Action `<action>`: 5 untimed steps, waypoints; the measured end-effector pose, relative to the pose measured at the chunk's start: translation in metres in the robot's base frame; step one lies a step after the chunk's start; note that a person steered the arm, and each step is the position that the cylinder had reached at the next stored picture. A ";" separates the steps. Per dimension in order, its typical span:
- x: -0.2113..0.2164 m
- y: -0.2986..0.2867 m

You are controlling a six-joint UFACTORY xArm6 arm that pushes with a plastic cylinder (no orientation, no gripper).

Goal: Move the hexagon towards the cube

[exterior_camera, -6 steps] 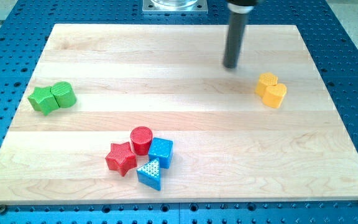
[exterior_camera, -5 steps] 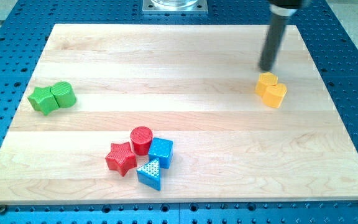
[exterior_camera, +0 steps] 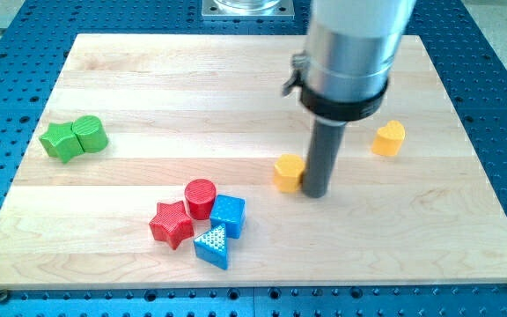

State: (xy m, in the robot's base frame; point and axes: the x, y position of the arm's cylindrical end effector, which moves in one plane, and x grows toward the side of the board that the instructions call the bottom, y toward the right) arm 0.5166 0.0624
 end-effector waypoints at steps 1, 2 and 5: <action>-0.015 0.030; -0.029 0.007; -0.016 -0.045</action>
